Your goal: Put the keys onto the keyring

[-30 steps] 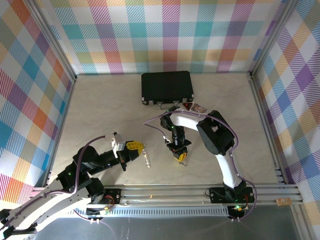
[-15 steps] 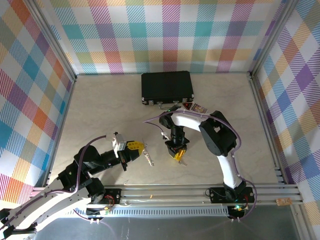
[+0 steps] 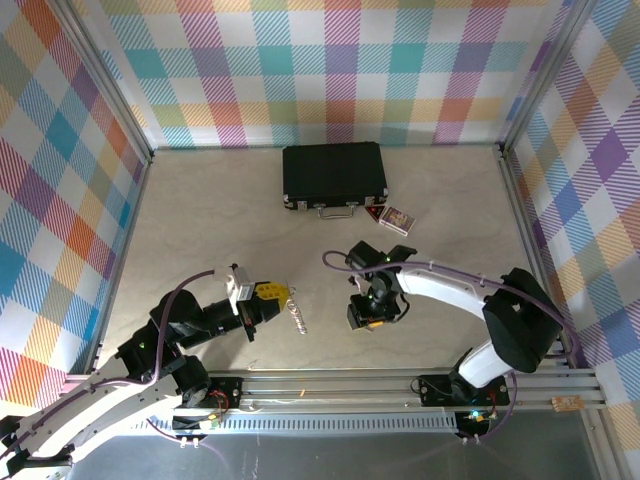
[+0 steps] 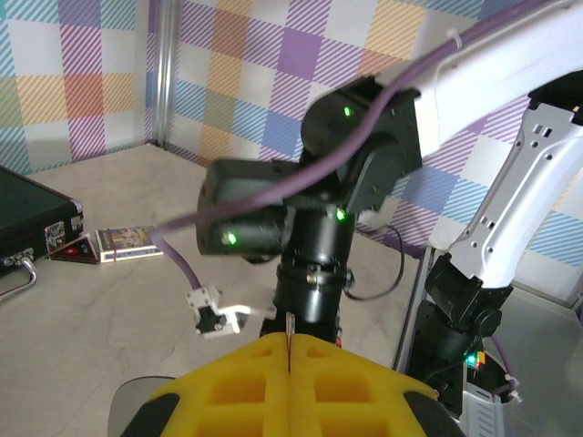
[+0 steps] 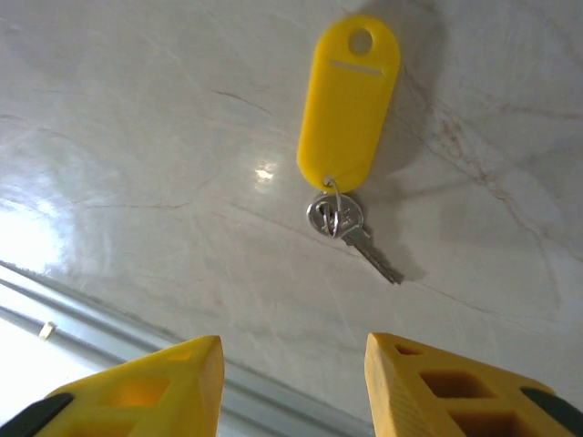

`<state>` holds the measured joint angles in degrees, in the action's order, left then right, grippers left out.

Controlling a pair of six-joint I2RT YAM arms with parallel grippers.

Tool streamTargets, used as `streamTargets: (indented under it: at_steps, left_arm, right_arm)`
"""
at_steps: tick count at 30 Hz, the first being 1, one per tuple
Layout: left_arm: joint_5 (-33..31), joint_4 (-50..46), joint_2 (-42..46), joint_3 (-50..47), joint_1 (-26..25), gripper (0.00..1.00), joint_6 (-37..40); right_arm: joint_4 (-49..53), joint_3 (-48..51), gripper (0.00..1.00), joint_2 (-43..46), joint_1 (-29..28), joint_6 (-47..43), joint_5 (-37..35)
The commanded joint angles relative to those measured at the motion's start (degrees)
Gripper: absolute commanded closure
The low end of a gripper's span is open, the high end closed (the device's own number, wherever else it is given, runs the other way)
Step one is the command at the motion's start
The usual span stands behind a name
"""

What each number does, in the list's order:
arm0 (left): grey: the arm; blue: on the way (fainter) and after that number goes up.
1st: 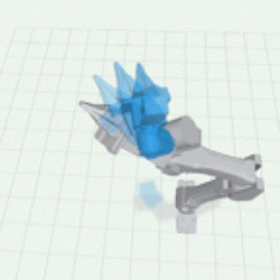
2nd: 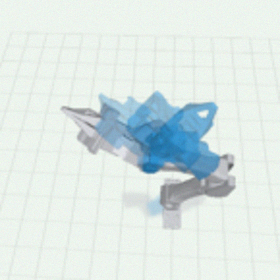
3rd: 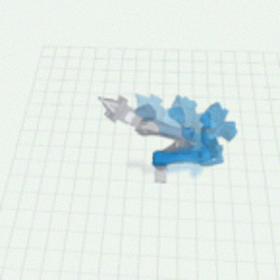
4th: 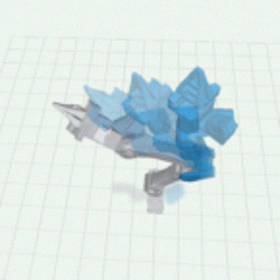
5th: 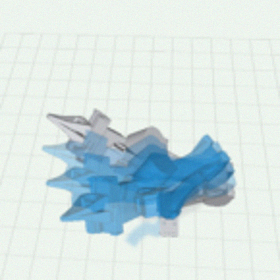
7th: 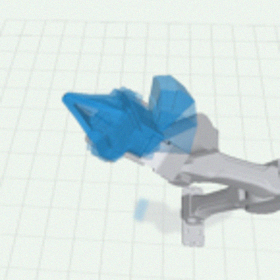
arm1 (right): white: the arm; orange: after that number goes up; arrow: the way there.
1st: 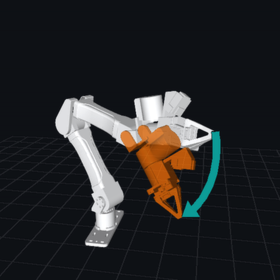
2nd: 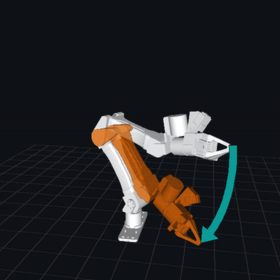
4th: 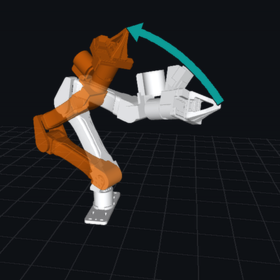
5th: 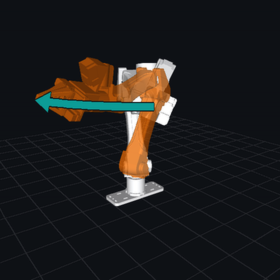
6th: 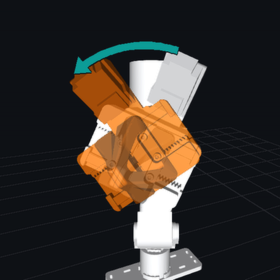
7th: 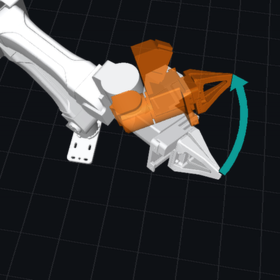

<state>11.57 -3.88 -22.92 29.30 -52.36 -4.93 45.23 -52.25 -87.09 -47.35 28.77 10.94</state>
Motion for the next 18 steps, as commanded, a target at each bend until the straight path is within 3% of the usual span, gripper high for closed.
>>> streamTargets:
  at_steps: [1,18]
  left_arm:
    - [1.26,3.57,0.65,1.15,0.50,1.00,-0.26]
    - [0.56,4.49,0.72,0.67,0.74,1.00,-0.70]
  right_arm:
    - [-11.13,3.38,0.56,2.01,-0.61,6.16,-1.38]
    - [-16.13,8.08,0.71,2.37,-2.05,7.41,-5.88]
